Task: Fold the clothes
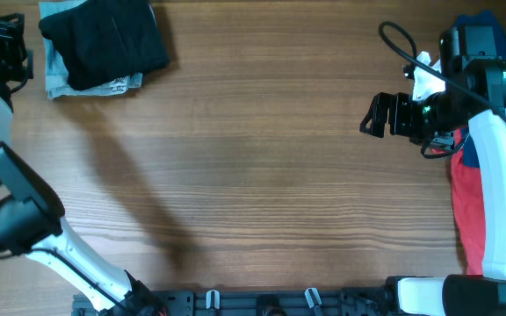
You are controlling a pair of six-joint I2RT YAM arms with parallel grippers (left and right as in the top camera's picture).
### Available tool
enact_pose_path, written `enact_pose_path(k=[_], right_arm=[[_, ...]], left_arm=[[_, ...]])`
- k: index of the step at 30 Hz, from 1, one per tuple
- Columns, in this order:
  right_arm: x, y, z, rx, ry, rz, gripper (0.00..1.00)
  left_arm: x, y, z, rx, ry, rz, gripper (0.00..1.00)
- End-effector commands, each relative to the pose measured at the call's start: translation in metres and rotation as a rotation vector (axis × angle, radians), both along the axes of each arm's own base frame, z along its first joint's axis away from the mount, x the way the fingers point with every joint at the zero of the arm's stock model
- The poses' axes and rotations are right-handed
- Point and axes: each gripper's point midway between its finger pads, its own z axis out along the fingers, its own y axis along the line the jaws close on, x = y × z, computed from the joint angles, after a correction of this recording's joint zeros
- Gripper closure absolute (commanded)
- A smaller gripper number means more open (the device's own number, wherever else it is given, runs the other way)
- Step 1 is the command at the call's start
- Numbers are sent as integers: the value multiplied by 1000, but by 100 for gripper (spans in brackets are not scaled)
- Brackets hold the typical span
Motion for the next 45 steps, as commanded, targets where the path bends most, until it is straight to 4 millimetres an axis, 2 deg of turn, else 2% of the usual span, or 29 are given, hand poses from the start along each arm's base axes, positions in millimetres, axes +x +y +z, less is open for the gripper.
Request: enact_pose_path(k=[1,4,6,8,11,15,17,19,21,22,23,25,26,27,28,29,30,32,34,35,36,37,38,39,41,42,44,45], right_arm=[[-1,2,0,14,3,13,0],[-2,2,0,14,5,12,0],[-2,2,0,14,5,10,0],[-2,2,0,15,8,9,0],[-2,2,0,17,12,-6,0],[-2,2,0,17,12,-6,0],[-2,2,0,17,12,-6,0],[-3,2,-1,17,17,-6,0],[-5,2,-1,19,24,-10,0],[-6,2,-1,19,29,-13,0],[-6,2,-1,19,32,-13,0],[-7,2,-1,20,33,-17,0],[-6,2,-1,20,33,-18,0],[-6,2,-1,23,37,-33,0],[-7,2,-1,23,38,-34,0],[-7,2,-1,23,38,-34,0],[-6,2,-1,23,37,-34,0],[-7,4,-1,31,40,-31,0],[-10,5,-1,38,53,-30,0],[-10,5,-1,37,53,-28,0],[-11,5,-1,37,54,-27,0],[-11,5,-1,36,57,-26,0],[-11,5,-1,36,56,-26,0],[-11,5,-1,36,53,-26,0],[-10,5,-1,36,49,-26,0],[-10,5,-1,36,51,-26,0],[-11,5,-1,36,56,-26,0],[-11,5,-1,36,55,-26,0]], left_arm=[[15,7,-51,-80,54,4,17],[25,2,-85,-111,86,-22,25],[33,-3,-92,-99,69,-35,25],[43,-8,-80,-64,12,-54,27],[53,-14,-65,-45,-25,-67,27],[60,-9,-46,-16,-76,-64,26],[60,5,-47,49,-71,-18,23],[59,21,-50,173,-52,26,25],[56,46,-51,286,-20,137,37],[55,53,-49,305,-15,175,36],[55,56,-46,316,-29,187,29],[64,42,-30,242,-116,130,23],[65,38,-29,180,-129,130,18],[67,33,-24,93,-155,129,18],[71,24,-17,63,-189,103,22],[73,20,-16,62,-195,93,23],[76,12,-15,60,-197,76,28],[84,-10,-25,49,-172,47,31],[90,-23,-42,37,-146,51,30],[92,-22,-58,13,-121,82,29],[92,-20,-60,18,-117,96,30],[90,-14,-65,21,-106,116,36],[89,-7,-65,29,-107,135,53],[88,-2,-61,53,-122,138,68],[90,4,-46,93,-187,125,85],[93,6,-31,141,-245,112,84],[97,-11,28,329,-483,-16,81],[97,-15,33,360,-506,-33,76]])
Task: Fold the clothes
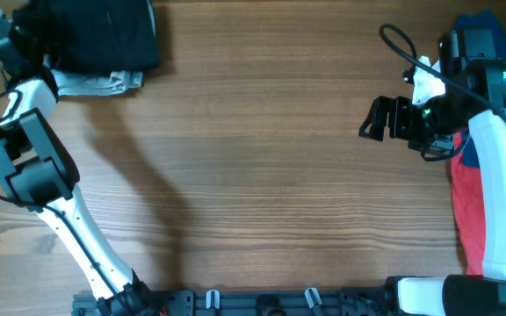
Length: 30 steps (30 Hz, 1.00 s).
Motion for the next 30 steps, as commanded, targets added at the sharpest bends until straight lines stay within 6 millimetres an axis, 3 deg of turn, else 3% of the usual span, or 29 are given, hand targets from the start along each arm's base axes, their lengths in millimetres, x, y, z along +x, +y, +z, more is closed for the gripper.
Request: enact_pose_path(k=[1,2,4,6,8,9,14,16,18,19,20,21,23,26,30], right_arm=[[1,2,0,18,2,-10,0],[1,2,0,18,2,-10,0],[0,2,0,18,3,-11,0],[1,2,0,18,1,-10,0],[0,2,0,18,4,-9,0],[-1,2,0,17,7,2,0],[-6,2,-1,11,14,42,0],[-4,2,0,10,4,51,0],[-4,2,0,9,2,64,0],[-4,2,0,8,2,64,0],[-4,2,0,9,0,64,0],[-3,2,0,9,-3,65,0],[-3,4,0,17,-5,66,0],[-5,4,0,19,6,66,0],[-7,4,0,20,13,65,1]], left_arm=[[-1,0,25,158,-62,-38,43],[-3,10,-7,122,69,0,42],[-19,20,-67,99,323,64,0],[-31,26,-92,74,432,98,0],[-32,27,-87,63,416,69,0],[-33,31,-73,63,381,50,0],[-68,80,52,254,265,180,0],[-88,79,107,410,257,213,1],[-97,58,153,490,209,189,2],[-98,40,174,504,170,163,53],[-93,14,191,540,132,127,87],[-86,-5,194,603,125,90,96],[-63,-47,175,804,165,18,93],[-33,-62,117,975,309,50,94],[-6,-63,-3,986,449,-49,94]])
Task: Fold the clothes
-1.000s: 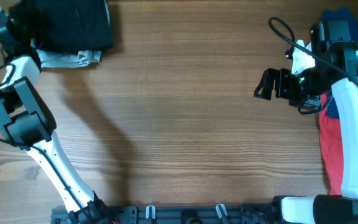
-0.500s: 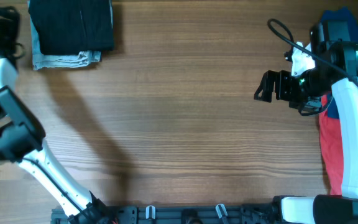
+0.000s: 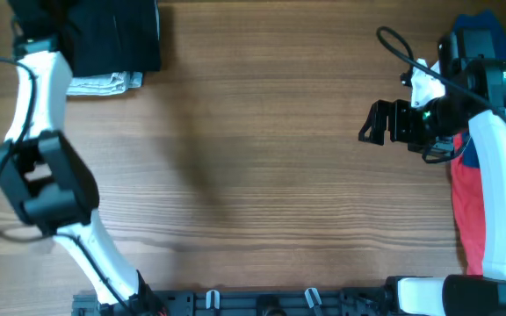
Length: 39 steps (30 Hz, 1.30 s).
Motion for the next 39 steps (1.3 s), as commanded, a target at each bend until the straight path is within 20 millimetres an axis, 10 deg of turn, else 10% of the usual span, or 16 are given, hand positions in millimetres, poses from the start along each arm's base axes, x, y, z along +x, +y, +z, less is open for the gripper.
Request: enact_pose_path(k=[1,5,8,11,14,16,30,33,36,39], right_arm=[[-3,3,0,18,10,20,0],[-5,3,-1,18,17,20,0],[-4,3,0,18,12,20,0],[-4,3,0,18,13,22,0],[-3,3,0,18,8,26,0],[-3,3,0,18,10,20,0],[-5,3,0,19,17,17,0],[-5,3,0,19,17,17,0],[-5,3,0,19,17,17,0],[-5,3,0,19,18,16,0]], left_arm=[[9,22,-103,78,174,33,94],[-10,59,-184,189,374,163,94],[-18,70,-182,187,400,185,90],[-10,61,-97,212,252,200,93],[-1,8,20,221,-10,127,94],[3,-29,43,226,-67,60,91],[11,-61,-204,140,392,-108,92],[21,-60,-146,160,268,-95,91],[25,-47,-45,197,57,-46,92],[20,-10,-39,199,42,12,90]])
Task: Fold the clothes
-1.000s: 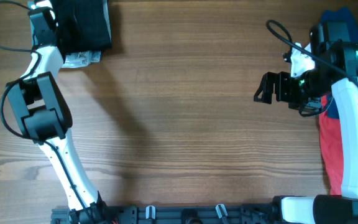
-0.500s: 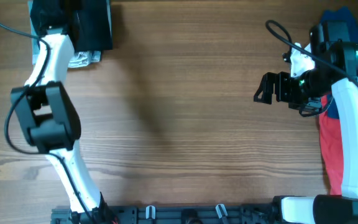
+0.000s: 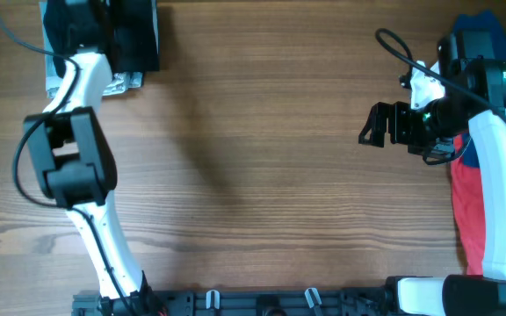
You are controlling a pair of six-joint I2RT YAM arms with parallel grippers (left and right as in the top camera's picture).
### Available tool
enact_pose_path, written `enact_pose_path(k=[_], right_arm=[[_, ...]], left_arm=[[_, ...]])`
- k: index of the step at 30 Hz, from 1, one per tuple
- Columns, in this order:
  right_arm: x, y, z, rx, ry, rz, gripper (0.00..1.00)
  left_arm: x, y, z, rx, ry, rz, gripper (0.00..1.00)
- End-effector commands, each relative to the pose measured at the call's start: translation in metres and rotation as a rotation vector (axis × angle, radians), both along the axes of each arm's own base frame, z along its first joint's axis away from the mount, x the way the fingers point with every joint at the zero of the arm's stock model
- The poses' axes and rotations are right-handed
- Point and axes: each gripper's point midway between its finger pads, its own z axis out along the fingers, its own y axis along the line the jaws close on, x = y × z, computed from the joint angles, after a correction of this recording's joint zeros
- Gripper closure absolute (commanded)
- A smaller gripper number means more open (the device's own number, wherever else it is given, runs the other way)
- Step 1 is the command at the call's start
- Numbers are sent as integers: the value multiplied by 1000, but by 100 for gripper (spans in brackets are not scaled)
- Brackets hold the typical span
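A folded black garment [image 3: 135, 35] lies at the table's far left corner on top of a light grey patterned one [image 3: 123, 82]. My left gripper [image 3: 84, 25] is over the left part of this stack; dark against the dark cloth, its fingers cannot be made out. My right gripper [image 3: 372, 123] hovers over bare table at the right, open with nothing between its fingers. Beside and under the right arm lies a heap of unfolded clothes: a red piece [image 3: 466, 202], a blue piece [image 3: 481, 21] and a white bit [image 3: 425, 84].
The wooden table [image 3: 262, 175] spreads between the two arms. The left arm's white links [image 3: 77, 167] run from the front edge up to the stack. A black cable [image 3: 393, 39] loops above the right wrist. A rail with clips [image 3: 262, 300] lines the front edge.
My left arm has swung to the right, its wrist now over the stack instead of at its left edge. The black garment looks narrower and squarer. The right arm has not moved.
My left gripper was at the table's left edge, apart from the rumpled black garment. Then it was at the stack's left corner, then over its left side, and now on the stack. The black piece has gone from lumpy to squared. The right gripper stayed open in place.
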Motion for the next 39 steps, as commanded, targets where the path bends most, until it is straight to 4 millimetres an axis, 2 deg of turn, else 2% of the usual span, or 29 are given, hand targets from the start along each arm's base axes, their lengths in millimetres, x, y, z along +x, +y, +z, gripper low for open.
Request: enact_pose_path(k=[1,3,5,6,8,9,11,12,13,15,17,18,20,21,22,23,25,26,27,28,29,30,31,32,33,35,37,39], right_arm=[[-1,3,-1,20,5,6,0],[-2,3,-3,20,14,5,0],[-3,3,-5,20,21,5,0],[-3,3,-6,19,19,6,0],[0,3,-5,19,6,5,0],[1,3,-5,20,3,5,0],[1,3,-5,20,4,-1,0],[0,3,-5,20,8,-1,0],[0,3,-5,20,12,-1,0],[-3,3,-6,20,22,-1,0],[1,3,-5,21,7,-11,0],[8,3,-2,23,-27,-26,0],[10,3,3,25,-58,-44,0],[8,3,9,30,-82,-46,0],[5,5,16,39,-106,-48,0],[0,7,25,55,-137,-44,0],[-21,11,53,77,-243,-40,0],[-37,11,67,80,-295,-50,0],[-53,11,81,80,-357,-47,0],[-80,12,101,83,-464,-44,0],[-94,12,109,83,-514,-42,0],[-116,12,119,84,-585,-39,0],[-146,12,131,85,-693,-34,0],[-160,13,137,86,-750,-32,0],[-181,13,143,87,-833,-29,0],[-211,13,149,106,-934,-52,0],[-227,12,151,113,-990,-69,0],[-235,12,151,145,-1003,-110,0]], left_arm=[[-13,59,35,17,-58,87,90],[-18,91,7,10,-15,135,87],[-30,123,-35,-11,75,185,85],[-37,133,-57,-24,124,202,84],[-48,142,-95,-55,211,212,76],[-51,142,-105,-62,234,213,75],[-51,139,-100,-62,238,209,69],[-49,133,-82,-56,217,200,64],[-46,129,-58,-47,183,192,37],[-46,118,13,-37,77,184,0],[-59,105,96,-85,-58,198,0],[-79,89,168,-143,-181,202,0],[-105,74,225,-160,-258,188,0],[-129,61,259,-156,-287,175,0],[-143,53,272,-158,-284,165,0],[-166,37,287,-170,-262,131,0],[-214,-1,300,-213,-182,28,0],[-252,-32,297,-266,-94,-68,0],[-280,-55,297,-317,-47,-137,0],[-322,-92,302,-380,1,-266,0],[-338,-105,304,-395,11,-311,0],[-358,-116,306,-403,25,-340,0],[-393,-130,305,-404,51,-365,0],[-410,-134,305,-400,54,-375,0],[-436,-139,304,-396,49,-379,0],[-486,-145,309,-378,-14,-398,0],[-528,-150,302,-363,-59,-407,0],[-569,-156,285,-358,-84,-423,0]])
